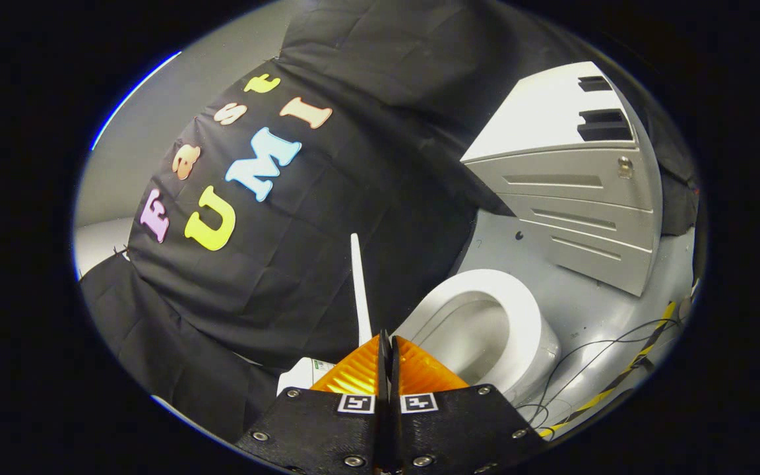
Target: Open the toilet lid.
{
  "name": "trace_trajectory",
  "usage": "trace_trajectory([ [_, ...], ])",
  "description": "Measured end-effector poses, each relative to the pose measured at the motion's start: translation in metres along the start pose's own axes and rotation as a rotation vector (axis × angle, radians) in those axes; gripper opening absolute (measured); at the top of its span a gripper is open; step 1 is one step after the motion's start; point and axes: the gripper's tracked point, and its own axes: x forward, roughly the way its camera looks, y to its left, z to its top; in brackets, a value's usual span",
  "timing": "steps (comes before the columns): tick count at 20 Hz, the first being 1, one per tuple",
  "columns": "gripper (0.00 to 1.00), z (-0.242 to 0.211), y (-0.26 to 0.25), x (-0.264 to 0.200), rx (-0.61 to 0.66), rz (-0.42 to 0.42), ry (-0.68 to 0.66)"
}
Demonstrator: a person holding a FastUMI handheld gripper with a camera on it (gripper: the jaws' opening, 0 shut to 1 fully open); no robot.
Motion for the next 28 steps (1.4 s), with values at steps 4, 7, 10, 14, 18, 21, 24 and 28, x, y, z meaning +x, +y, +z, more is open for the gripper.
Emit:
trace_trajectory([
  [4,0.0,-0.001,0.017,-0.005,-0.044,0.021,-0.008],
  [7,0.0,-0.002,0.032,-0.007,-0.075,0.039,-0.024],
  [10,0.0,-0.005,0.043,-0.008,-0.151,0.043,-0.035],
  [14,0.0,-0.009,0.062,-0.015,-0.235,0.052,-0.055],
  [18,0.0,-0.014,0.083,-0.021,-0.327,0.068,-0.072],
  [21,0.0,-0.017,0.094,-0.025,-0.38,0.077,-0.087],
  [24,0.0,-0.022,0.107,-0.028,-0.43,0.085,-0.101],
  [28,0.0,-0.03,0.128,-0.033,-0.488,0.105,-0.12],
])
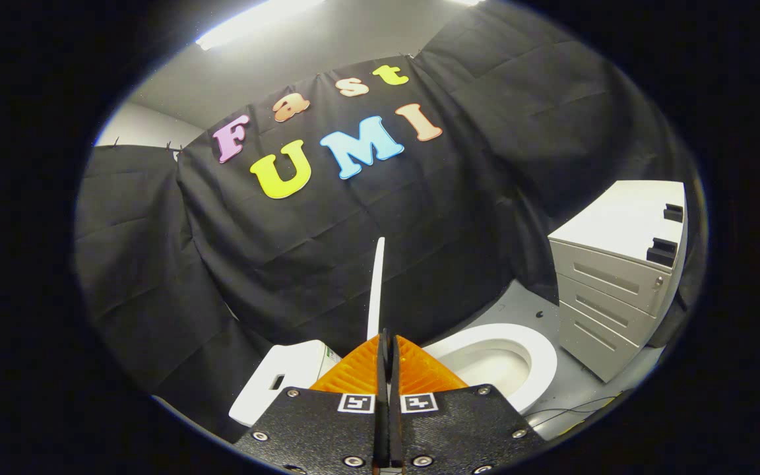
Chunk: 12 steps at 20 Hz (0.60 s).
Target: Open the toilet lid.
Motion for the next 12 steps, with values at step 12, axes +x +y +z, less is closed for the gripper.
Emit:
trace_trajectory([
  [12,0.0,-0.003,0.065,-0.011,-0.202,0.058,-0.054],
])
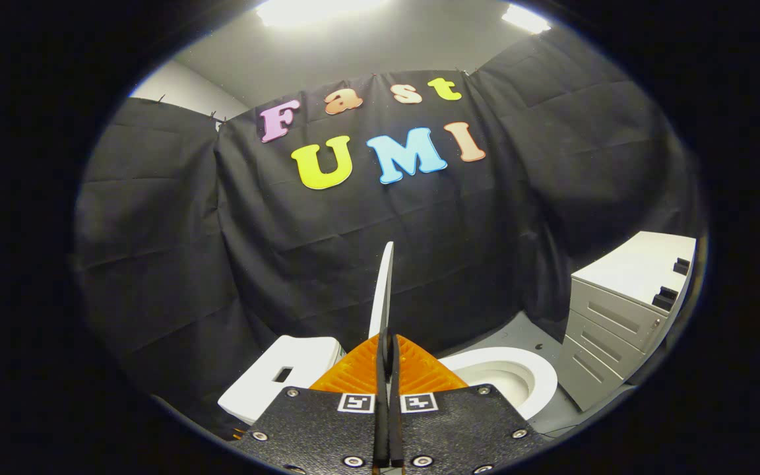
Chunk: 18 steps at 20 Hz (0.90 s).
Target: Open the toilet lid.
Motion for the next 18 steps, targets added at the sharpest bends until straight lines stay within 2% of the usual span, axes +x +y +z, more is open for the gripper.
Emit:
trace_trajectory([
  [10,0.0,-0.002,0.061,-0.002,-0.172,0.042,-0.044],
  [18,0.0,-0.011,0.109,-0.006,-0.263,0.074,-0.058],
])
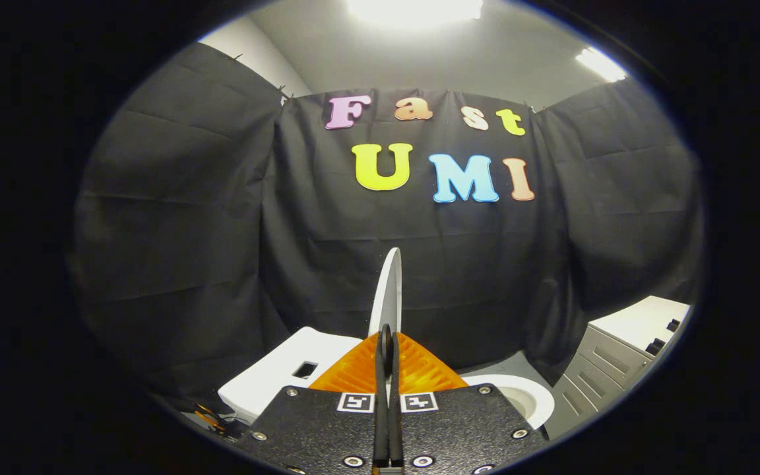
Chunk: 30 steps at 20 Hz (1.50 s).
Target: Open the toilet lid.
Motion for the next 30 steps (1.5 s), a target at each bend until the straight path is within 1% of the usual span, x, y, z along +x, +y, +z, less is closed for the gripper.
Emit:
trace_trajectory([
  [2,0.0,0.0,0.015,0.002,-0.015,0.026,-0.003],
  [7,0.0,-0.002,0.052,0.008,0.022,0.099,0.037],
  [12,0.0,-0.005,0.091,0.011,-0.003,0.177,0.046],
  [14,0.0,-0.007,0.097,0.013,-0.015,0.191,0.05],
  [18,0.0,-0.011,0.116,0.016,0.002,0.222,0.056],
  [20,0.0,-0.012,0.127,0.016,-0.01,0.249,0.059],
  [23,0.0,-0.013,0.129,0.018,-0.013,0.263,0.059],
  [25,0.0,-0.009,0.127,0.018,-0.054,0.264,0.041],
  [26,0.0,-0.007,0.127,0.016,-0.078,0.278,0.03],
  [27,0.02,-0.005,0.13,0.014,-0.106,0.302,0.02],
  [28,0.13,-0.005,0.131,0.013,-0.123,0.33,0.014],
  [30,0.46,-0.007,0.127,0.003,-0.138,0.382,0.0],
])
